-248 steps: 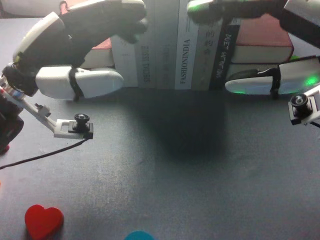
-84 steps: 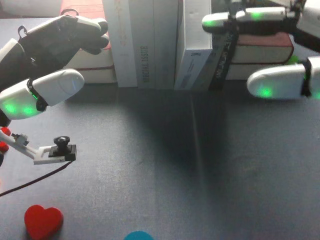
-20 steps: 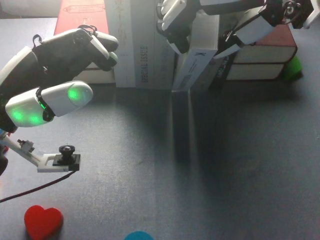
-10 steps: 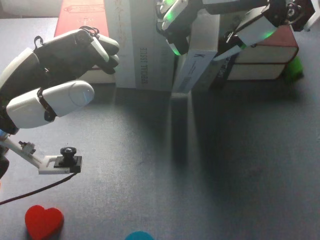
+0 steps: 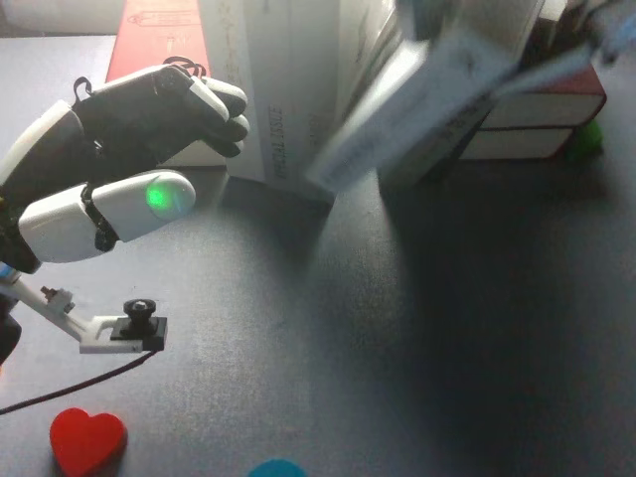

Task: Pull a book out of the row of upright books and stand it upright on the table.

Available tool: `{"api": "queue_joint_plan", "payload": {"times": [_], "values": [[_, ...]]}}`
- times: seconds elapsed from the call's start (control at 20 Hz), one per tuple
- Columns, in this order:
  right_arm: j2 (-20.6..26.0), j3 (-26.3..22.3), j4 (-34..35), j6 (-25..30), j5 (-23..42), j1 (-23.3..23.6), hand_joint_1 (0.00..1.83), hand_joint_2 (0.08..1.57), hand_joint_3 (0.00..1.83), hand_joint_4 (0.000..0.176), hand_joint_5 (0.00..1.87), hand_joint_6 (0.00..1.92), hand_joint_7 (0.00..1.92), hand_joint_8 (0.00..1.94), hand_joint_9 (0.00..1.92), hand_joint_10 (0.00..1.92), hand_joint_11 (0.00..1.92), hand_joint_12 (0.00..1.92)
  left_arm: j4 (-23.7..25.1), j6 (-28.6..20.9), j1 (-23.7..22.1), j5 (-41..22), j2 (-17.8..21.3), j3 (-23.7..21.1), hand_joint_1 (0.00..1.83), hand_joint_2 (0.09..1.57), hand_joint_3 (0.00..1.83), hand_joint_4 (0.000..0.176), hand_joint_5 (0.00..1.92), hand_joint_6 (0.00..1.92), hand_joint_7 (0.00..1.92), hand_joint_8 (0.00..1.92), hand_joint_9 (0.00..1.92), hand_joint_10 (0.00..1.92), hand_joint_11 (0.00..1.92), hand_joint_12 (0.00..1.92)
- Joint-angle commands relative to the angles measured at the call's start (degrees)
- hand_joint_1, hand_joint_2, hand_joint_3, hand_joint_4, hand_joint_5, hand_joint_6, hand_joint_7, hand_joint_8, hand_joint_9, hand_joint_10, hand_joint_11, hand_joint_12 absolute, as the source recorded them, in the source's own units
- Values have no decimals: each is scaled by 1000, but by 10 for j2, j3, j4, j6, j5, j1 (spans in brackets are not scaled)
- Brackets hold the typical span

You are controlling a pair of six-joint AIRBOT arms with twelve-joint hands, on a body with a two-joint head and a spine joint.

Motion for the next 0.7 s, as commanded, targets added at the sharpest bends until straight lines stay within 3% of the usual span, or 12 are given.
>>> {"api": "queue_joint_plan", "payload": {"times": [0.0, 0.2, 0.4, 0.5, 0.65], "values": [[5, -6, 39, -15, 11, 4, 1375, 1126, 0, 0, 865, 1069, 960, 1175, 909, 1178, 888, 1735, -13, -6, -5, -63, 0, -4, 962, 987, 0, 0, 590, 938, 469, 702, 438, 909, 287, 1374], [30, -24, 92, -52, 35, -1, 1370, 1126, 0, 0, 876, 1084, 947, 1165, 908, 1178, 888, 1735, -16, -6, -1, -66, 0, -6, 968, 1011, 1, 0, 552, 1022, 424, 793, 410, 989, 257, 1435], [42, -32, 150, -87, 57, -22, 1370, 1126, 0, 0, 876, 1085, 946, 1166, 908, 1179, 888, 1734, -16, -6, 1, -66, 0, -6, 967, 988, 0, 0, 567, 976, 468, 708, 441, 906, 261, 1393], [44, -36, 190, -102, 75, -50, 1369, 1126, 0, 0, 886, 1075, 937, 1176, 908, 1178, 887, 1734, -19, -6, 2, -64, 2, -6, 967, 985, 0, 0, 563, 972, 474, 698, 447, 897, 273, 1393], [24, -27, 291, -155, 111, -128, 1369, 1126, 0, 0, 878, 1088, 944, 1164, 908, 1179, 888, 1734, -19, -6, 0, -58, 13, -6, 972, 1012, 5, 0, 530, 1011, 492, 700, 516, 964, 333, 1418]]}}
